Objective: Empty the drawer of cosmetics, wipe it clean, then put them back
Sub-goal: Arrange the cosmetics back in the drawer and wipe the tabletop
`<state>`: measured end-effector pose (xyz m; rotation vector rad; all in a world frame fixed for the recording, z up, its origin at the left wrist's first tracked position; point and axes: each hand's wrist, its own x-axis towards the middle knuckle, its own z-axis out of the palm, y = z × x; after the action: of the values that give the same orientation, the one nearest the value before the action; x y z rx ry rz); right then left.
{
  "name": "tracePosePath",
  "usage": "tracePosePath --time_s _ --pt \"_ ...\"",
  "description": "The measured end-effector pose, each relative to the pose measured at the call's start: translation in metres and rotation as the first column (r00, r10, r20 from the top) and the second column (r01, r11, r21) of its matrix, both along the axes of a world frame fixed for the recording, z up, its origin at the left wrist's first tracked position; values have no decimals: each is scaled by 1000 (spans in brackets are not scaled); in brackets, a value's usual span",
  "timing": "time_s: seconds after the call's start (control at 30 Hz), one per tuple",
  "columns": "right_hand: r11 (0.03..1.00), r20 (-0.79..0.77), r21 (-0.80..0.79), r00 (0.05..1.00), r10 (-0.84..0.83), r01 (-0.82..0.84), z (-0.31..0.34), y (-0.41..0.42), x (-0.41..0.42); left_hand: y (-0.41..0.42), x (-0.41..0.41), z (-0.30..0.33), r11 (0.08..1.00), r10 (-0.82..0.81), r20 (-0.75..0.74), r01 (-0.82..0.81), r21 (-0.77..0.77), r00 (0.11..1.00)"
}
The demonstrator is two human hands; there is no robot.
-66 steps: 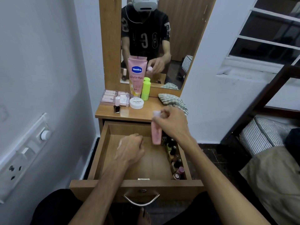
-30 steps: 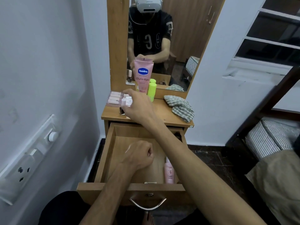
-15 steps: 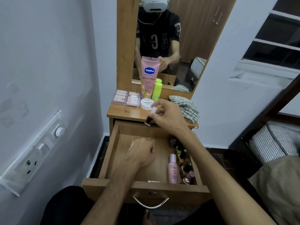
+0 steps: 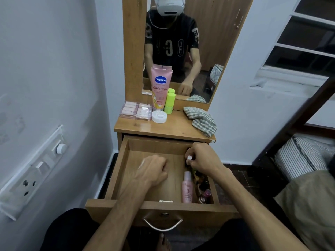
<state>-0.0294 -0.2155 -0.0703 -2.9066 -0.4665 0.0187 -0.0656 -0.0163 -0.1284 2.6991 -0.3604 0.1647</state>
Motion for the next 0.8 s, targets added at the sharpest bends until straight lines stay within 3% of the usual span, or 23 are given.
tracePosePath --time_s 0.3,0.5,0.63,0.8 --pt "986 84 -163 996 38 -24 -14 1 5 -1 1 1 999 -3 -22 4 36 1000" --pt "984 103 -177 994 45 -26 -11 -1 5 -1 1 0 1000 -2 -32 3 27 999" --pt "996 96 -90 995 16 -7 2 2 2 -1 1 0 1000 -5 -23 5 6 1000" --pt "981 221 191 973 -64 21 34 27 12 -2 3 0 1000 -19 -36 19 -13 999"
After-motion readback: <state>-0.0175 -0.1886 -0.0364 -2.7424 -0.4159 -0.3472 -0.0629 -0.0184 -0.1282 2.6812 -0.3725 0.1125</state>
